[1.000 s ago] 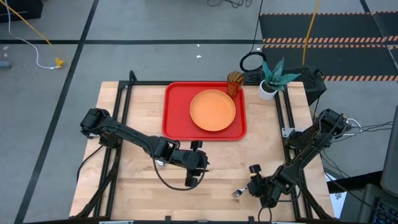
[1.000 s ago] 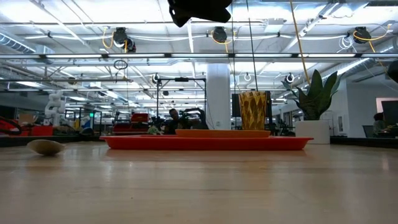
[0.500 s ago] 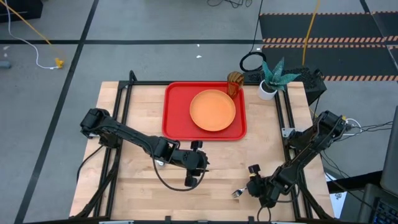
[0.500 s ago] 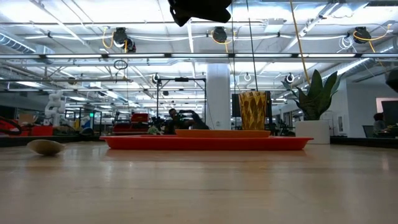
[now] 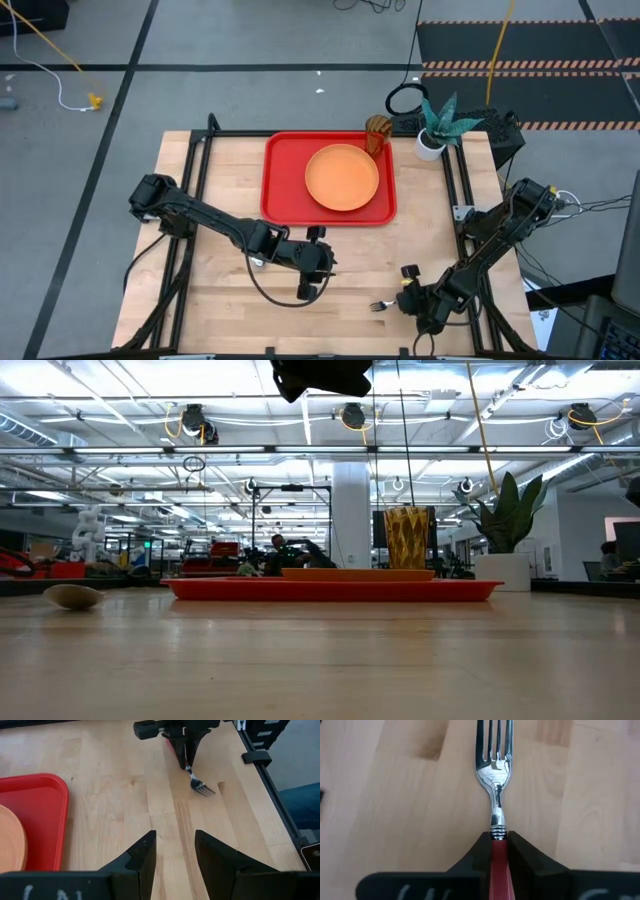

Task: Pick and place plate/cup/fork/spoon on tray
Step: Put the pink fork on the red serving tray to the left of the orange plate

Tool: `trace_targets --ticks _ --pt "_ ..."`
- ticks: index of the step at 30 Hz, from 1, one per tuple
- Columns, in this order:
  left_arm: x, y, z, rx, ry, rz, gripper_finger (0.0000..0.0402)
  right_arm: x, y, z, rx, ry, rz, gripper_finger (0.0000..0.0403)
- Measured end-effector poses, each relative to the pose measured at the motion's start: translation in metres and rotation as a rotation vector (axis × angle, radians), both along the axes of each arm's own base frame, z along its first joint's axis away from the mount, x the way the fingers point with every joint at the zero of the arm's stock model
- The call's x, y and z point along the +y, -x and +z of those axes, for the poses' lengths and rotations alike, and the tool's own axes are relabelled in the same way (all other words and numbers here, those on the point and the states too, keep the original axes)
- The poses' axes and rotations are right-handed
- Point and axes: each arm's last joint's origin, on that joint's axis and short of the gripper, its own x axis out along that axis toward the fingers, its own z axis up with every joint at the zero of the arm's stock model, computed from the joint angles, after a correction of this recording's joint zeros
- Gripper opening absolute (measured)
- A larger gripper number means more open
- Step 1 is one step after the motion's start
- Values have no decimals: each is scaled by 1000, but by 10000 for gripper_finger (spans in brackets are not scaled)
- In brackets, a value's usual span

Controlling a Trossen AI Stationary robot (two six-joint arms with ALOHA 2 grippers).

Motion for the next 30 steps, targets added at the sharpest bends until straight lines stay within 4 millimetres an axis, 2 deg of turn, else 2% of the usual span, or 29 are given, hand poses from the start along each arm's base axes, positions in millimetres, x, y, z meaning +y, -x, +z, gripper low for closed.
trace_targets --ticks 6,13,25,30 --pt "0 0 0 0 2 1 138 -2 -2 1 -64 9 -94 39" --pt "0 0 0 6 41 34 138 -12 -9 18 -203 1 -227 31" --pt "0 0 0 -7 21 72 140 -37 -21 52 -560 81 -509 34" --pt "3 -1 1 -35 -40 149 167 -39 -26 59 -704 124 -602 33"
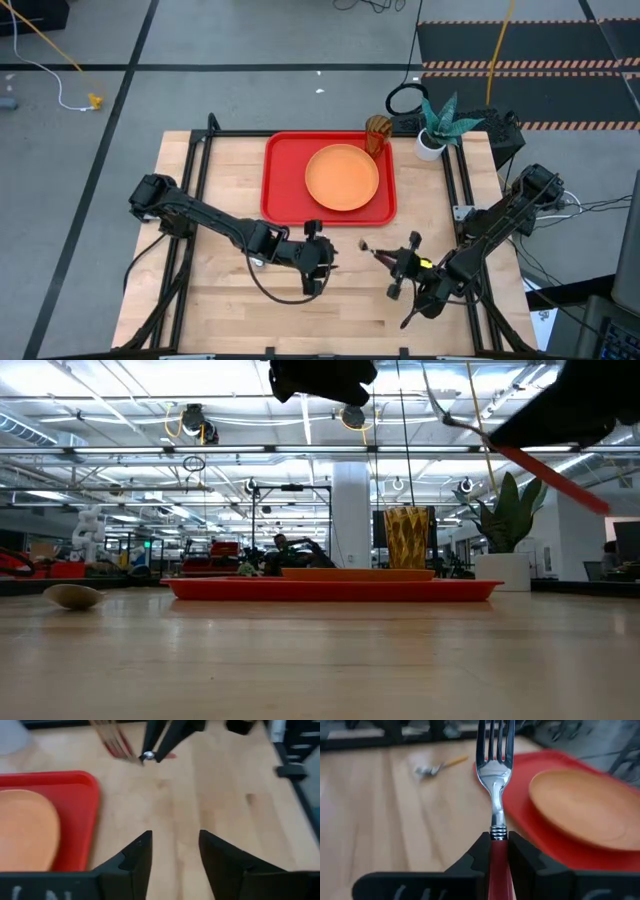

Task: Pick and place plate/cup/fork/spoon on tray
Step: Put the pink fork on the red serving tray to the left of the orange plate

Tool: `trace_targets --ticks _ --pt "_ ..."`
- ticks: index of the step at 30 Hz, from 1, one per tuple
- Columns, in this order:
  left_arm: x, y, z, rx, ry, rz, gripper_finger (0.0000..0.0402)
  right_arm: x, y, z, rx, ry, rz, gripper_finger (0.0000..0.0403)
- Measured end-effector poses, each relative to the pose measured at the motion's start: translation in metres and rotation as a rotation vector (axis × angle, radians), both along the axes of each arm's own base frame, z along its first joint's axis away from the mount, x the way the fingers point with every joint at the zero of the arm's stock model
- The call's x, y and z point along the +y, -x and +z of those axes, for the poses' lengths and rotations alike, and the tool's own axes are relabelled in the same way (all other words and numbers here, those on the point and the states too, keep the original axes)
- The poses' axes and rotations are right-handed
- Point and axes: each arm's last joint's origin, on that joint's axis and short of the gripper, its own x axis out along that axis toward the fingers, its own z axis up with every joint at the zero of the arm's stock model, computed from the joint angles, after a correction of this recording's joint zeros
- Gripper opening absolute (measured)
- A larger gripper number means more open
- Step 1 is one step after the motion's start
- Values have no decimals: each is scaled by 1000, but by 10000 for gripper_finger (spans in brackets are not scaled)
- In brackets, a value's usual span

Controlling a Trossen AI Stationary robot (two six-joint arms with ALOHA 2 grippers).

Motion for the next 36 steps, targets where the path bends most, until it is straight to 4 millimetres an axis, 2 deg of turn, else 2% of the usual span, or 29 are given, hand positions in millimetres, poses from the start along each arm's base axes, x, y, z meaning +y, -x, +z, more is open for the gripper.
trace_targets --ticks 5,9,16,21,28,36 --pt "2 0 1 -23 -52 66 221 -3 -6 5 -81 35 -69 36" --pt "3 -1 1 -35 -43 90 263 -4 -12 9 -88 77 -59 36" --pt "3 -22 -15 -102 -37 89 312 -11 -25 18 -118 160 -96 37" --pt "9 -28 -22 -102 -64 101 325 -16 -27 15 -134 166 -113 38" --pt "24 -36 -20 -162 10 214 326 -25 -22 5 -257 135 -153 38" --pt "21 -46 -28 -209 7 174 326 -44 -17 9 -464 28 13 38"
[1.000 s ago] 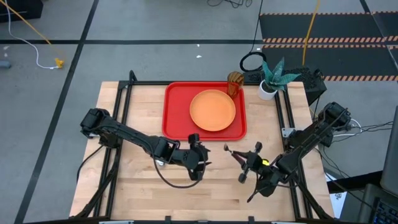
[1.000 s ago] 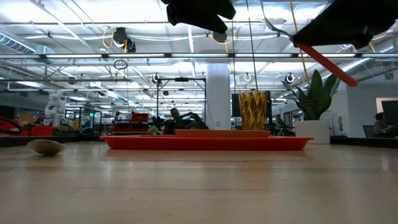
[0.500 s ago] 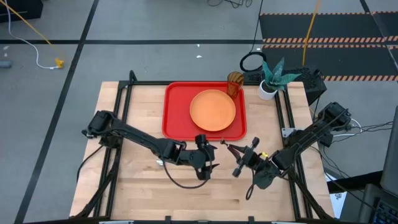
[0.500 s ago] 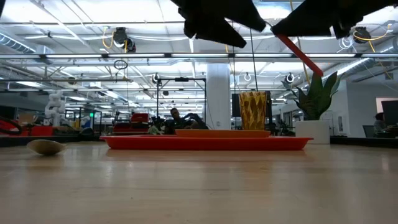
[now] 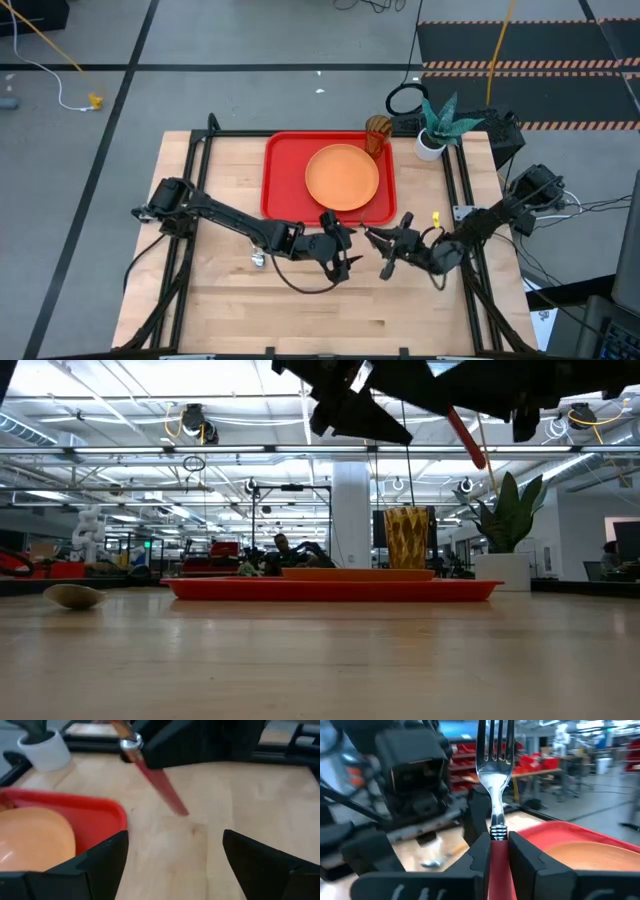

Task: Pick and place plate/cup/fork/spoon on tray
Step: Put the pink fork on the red serving tray to the left of the orange plate

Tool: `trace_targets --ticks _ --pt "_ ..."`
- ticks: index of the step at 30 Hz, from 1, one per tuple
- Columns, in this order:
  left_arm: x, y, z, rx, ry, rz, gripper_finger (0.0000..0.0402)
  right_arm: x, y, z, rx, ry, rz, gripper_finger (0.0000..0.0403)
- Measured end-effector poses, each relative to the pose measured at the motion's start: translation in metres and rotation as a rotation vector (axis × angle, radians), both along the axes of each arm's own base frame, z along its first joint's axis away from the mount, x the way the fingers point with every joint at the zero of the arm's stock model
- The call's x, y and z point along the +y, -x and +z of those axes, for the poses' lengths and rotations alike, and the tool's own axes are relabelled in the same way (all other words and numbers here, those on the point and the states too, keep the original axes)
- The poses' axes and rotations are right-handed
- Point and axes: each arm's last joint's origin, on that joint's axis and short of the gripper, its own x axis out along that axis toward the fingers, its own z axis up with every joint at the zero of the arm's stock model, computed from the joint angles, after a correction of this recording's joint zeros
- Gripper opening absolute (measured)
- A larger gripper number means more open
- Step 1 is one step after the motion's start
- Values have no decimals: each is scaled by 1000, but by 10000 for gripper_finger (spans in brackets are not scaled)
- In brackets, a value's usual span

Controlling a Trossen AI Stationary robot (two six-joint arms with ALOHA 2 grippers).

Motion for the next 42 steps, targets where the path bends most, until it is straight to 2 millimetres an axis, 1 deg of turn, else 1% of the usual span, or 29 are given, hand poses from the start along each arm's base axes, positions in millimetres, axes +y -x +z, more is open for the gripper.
trace_targets --ticks 4,6,9,12,16,19,22,26,30,36,39,42 --pt "-2 -7 5 -110 8 -10 326 -6 2 -2 -35 -24 31 38" --pt "-3 -13 4 -161 11 -14 326 -7 1 -3 -36 -23 43 38" --pt "-4 -16 -4 -158 1 -13 326 -7 1 -1 -49 -26 69 38" --pt "0 -18 -9 -148 2 15 326 -7 1 -1 -51 -23 70 38" --pt "7 -22 -13 -157 14 42 326 -7 1 -1 -50 -21 70 38" --pt "7 -22 -13 -159 8 41 320 -7 1 -1 -51 -21 70 38" --pt "6 -22 -12 -162 -4 33 293 -6 1 -1 -51 -21 70 38" --pt "8 -22 -12 -157 -21 21 235 -6 1 -1 -52 -22 74 38" --pt "7 -23 -12 -157 -17 12 173 -6 0 -1 -56 -21 116 38" --pt "8 -22 -15 -127 -35 5 90 -6 0 -1 -48 -12 114 38" --pt "10 -21 -17 -103 -40 13 63 -6 0 -2 -37 -3 114 39" --pt "11 -21 -17 -94 -50 12 48 -6 0 -3 -31 -6 115 41"
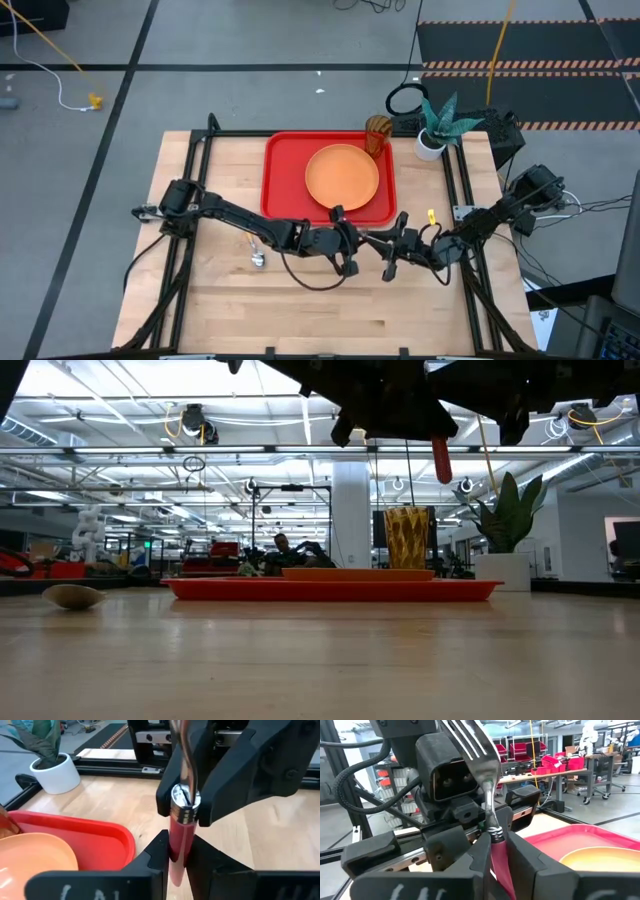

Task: Pick and place plate/cup/fork/spoon on tray
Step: Put the pink fork on the red serving tray to the left of the orange plate

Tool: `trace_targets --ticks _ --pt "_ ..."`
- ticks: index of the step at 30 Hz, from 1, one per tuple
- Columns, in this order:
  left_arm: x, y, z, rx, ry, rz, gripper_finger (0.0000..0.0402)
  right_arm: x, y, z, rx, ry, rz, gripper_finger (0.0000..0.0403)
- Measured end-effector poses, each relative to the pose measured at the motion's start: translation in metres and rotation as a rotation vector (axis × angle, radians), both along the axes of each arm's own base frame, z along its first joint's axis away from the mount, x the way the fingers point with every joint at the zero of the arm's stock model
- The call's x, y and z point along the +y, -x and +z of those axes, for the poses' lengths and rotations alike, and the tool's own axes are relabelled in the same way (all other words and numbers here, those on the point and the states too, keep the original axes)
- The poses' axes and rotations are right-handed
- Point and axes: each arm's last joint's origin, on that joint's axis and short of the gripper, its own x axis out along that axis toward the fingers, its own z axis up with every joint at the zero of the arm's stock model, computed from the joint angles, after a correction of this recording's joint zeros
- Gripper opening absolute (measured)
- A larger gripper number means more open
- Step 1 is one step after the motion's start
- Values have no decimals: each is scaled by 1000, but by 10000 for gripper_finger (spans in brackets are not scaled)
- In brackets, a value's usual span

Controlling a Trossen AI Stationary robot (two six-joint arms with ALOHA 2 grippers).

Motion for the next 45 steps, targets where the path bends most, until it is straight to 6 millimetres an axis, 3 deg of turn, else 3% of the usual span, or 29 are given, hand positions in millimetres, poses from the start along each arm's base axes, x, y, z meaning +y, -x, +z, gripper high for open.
trace_targets --ticks 12,20,27,32,40,45 --pt "0 5 -4 84 -37 -25 46 4 0 0 -3 -1 64 125" --pt "0 5 -5 101 -38 -46 46 3 0 -9 85 53 61 176" --pt "-3 3 -1 68 -29 -151 46 0 -2 -12 119 75 75 202" --pt "-4 3 -1 70 -25 -165 46 -3 -6 -12 111 56 127 167" --pt "-4 3 -1 59 26 -143 46 -5 -7 -10 97 48 121 26" --pt "-4 5 -3 79 119 -102 73 -5 -7 -10 95 45 106 31"
